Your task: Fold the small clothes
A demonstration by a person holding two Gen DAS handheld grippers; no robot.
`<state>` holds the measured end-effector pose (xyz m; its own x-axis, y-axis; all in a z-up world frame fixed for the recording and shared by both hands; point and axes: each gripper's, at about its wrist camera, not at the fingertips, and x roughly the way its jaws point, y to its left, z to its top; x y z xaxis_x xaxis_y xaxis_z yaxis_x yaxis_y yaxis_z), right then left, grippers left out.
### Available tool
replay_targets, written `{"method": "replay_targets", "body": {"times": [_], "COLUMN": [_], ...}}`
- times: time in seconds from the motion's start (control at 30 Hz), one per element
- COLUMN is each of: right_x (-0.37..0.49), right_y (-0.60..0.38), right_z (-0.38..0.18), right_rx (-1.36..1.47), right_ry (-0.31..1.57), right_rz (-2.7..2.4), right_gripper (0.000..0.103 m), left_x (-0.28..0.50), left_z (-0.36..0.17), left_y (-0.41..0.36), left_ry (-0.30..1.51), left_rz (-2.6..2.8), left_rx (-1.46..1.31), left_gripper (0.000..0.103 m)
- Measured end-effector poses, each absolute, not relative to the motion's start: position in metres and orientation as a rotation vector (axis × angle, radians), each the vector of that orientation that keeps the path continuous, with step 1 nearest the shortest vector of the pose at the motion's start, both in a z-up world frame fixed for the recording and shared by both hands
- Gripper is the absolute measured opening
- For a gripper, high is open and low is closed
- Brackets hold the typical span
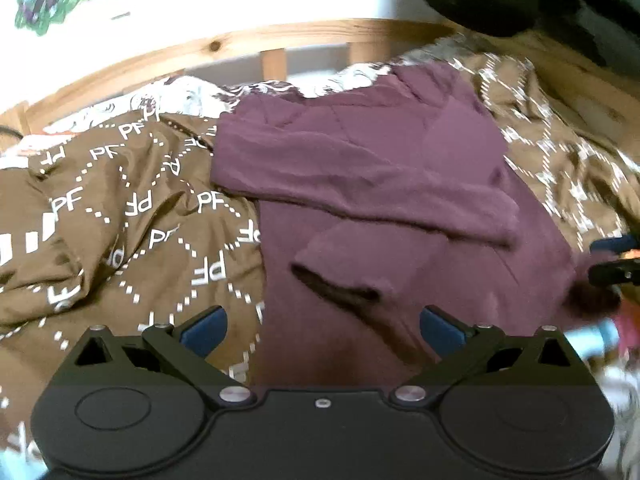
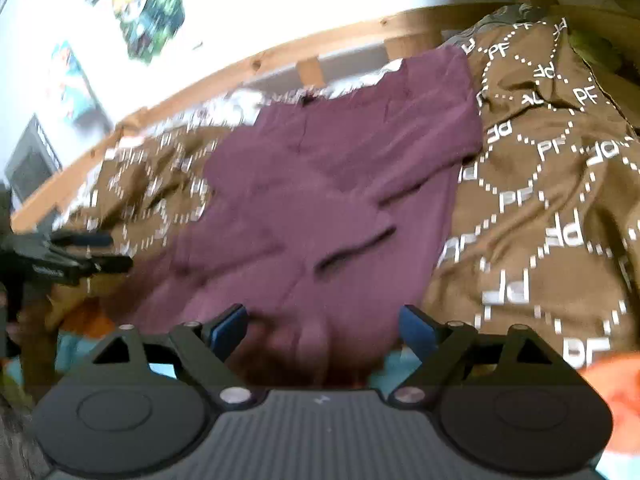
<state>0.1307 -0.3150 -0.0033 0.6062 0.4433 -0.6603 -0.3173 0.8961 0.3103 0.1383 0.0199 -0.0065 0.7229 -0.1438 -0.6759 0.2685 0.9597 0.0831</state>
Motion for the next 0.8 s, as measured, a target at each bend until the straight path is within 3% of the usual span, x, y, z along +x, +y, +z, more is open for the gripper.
{"method": "replay_targets", "body": {"times": [0.07, 0.13, 0.23, 0.4, 0.67, 0.77, 0.8], "right_x": [0.117, 0.105, 0.094, 0.078, 0.05, 0.051, 0.053], "right_y": [-0.309, -0.304, -0.298, -0.291, -0.294, -0.295, -0.295], "right_z": [-0.004, -0.002, -0.001, 0.009, 0.016, 0.014, 0.012], "right_rx": [0.129, 0.111, 0.138, 0.114, 0.052, 0.111, 0.132], "right_ry": [0.819, 0.809, 0.793, 0.766, 0.77, 0.789, 0.796], "right_rz": [0.446, 0.437, 0.432, 0.403, 0.324, 0.358, 0.371], "right_gripper": [0.079, 0.049, 0.028, 0.01, 0.008, 0.02, 0.042], "left_x": [0.122, 0.11, 0.1, 0.094, 0.099, 0.107, 0.109], "left_z": [-0.007, -0.009, -0.011, -0.014, -0.022, -0.024, -0.024], "left_y": [0.018, 0.019, 0.022, 0.034, 0.046, 0.051, 0.054], "left_ry": [0.726, 0.731, 0.735, 0.75, 0.762, 0.771, 0.771], "left_rz": [-0.233, -0.23, -0.222, -0.217, -0.202, -0.189, -0.189], "left_rx": [0.194, 0.193, 0.173, 0.116, 0.105, 0.068, 0.046], "left_gripper": [0.102, 0.102, 0.102, 0.102, 0.102, 0.102, 0.102]}}
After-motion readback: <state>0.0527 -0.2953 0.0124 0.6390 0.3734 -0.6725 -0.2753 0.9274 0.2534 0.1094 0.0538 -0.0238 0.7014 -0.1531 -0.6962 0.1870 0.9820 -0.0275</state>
